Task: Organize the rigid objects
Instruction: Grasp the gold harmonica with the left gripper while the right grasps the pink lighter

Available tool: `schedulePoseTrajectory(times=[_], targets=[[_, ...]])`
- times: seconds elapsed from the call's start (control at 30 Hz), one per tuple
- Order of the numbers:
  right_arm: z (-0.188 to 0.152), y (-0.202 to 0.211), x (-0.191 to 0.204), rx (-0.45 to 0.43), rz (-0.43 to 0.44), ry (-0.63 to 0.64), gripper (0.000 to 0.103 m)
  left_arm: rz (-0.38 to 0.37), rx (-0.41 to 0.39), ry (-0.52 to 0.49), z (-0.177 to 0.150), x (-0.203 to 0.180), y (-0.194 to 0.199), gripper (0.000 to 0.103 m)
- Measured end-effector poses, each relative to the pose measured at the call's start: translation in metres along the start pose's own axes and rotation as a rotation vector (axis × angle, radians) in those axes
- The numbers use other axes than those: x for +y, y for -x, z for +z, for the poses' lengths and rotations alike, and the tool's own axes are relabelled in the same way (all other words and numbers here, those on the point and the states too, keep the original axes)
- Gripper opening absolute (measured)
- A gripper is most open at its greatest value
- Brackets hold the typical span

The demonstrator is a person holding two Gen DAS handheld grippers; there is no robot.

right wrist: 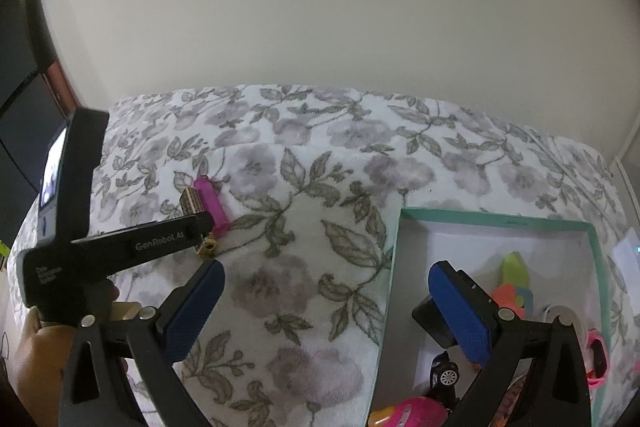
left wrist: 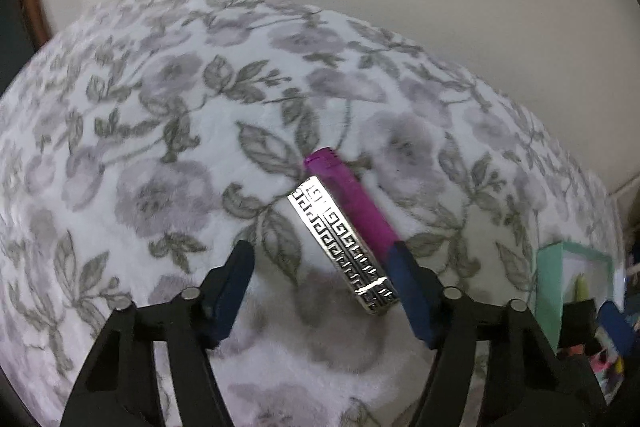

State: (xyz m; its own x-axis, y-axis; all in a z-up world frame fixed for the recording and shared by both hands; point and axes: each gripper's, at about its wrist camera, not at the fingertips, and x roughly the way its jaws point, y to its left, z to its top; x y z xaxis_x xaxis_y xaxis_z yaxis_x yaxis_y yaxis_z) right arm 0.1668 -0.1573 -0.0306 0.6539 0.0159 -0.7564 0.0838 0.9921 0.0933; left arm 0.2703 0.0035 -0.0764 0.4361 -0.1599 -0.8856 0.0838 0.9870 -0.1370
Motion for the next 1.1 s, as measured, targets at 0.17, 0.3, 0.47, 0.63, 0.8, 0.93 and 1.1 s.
schedulePoseTrajectory(times=[0.17,0.3,0.47,0.63,0.8,0.93,1.1], targets=[[0.000,0.000,-0.001,0.002,0.003,-0.003,0.103,-0.068,0.030,0.007,-0.002,-0.006,-0.004,0.050],[-0.001,-0.001,-0.001,0.006,0.001,-0.002,0.103,-0.099,0.030,0.023,-0.001,-0.006,-0.003,0.039],[-0.002,-0.002,0.003,0.008,-0.003,0.013,0.103,-0.105,0.049,0.049,0.001,-0.002,0.002,0.033],[-0.006,-0.006,0.011,0.008,0.008,0.038,0.103,-0.101,0.063,0.064,0.002,0.006,0.005,0.029],[-0.006,-0.006,0.020,-0.022,0.014,0.052,0.103,-0.053,0.062,0.075,0.007,0.020,0.010,0.022],[-0.009,-0.011,0.032,-0.014,0.038,0.068,0.103,-0.051,0.076,0.113,0.011,0.043,0.009,0.022],[-0.014,-0.030,0.055,0.010,0.029,0.114,0.102,-0.052,0.079,0.132,0.012,0.063,0.007,0.022]])
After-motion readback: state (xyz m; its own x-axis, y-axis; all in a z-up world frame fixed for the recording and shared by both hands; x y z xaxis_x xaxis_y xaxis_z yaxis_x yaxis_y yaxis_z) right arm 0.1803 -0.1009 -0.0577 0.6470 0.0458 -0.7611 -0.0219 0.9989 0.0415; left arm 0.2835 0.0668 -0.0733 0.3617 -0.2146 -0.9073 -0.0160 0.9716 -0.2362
